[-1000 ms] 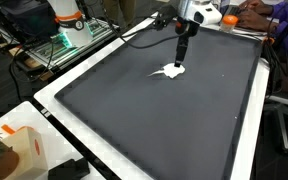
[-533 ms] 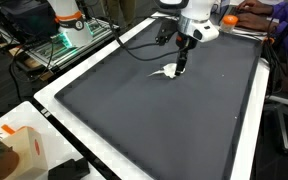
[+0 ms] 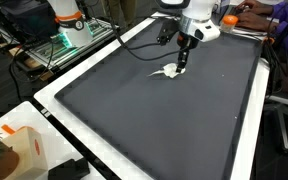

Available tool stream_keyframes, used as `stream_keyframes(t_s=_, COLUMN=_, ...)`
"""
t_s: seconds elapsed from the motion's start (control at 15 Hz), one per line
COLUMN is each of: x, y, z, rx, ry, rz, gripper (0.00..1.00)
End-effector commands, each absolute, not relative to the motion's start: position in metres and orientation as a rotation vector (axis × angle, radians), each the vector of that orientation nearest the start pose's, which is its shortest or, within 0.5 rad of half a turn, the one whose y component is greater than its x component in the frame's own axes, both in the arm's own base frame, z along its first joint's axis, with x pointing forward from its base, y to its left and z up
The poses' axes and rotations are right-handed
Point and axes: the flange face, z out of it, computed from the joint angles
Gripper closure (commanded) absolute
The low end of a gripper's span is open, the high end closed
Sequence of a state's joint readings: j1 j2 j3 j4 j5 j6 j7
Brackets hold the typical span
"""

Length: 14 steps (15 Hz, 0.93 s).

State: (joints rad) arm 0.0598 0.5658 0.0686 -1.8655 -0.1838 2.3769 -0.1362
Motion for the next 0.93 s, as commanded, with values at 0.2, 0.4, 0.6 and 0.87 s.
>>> stream_keyframes(t_s=0.2, x=0.631, y=0.074, z=0.202, rx=-3.168, ry=-0.553, rz=0.122, gripper=0.99)
stream_keyframes(t_s=0.4, x=0.63, y=0.076, z=0.209, rx=-3.158, ry=-0.508, rz=0.158, gripper=0.69)
stream_keyframes(t_s=0.6, x=0.627, y=0.08, z=0.24, rx=-3.123, ry=-0.442, rz=0.151, gripper=0.54)
stream_keyframes(t_s=0.87, x=0.621, y=0.086, z=0.298, rx=-3.059, ry=-0.296, rz=0.072, gripper=0.23)
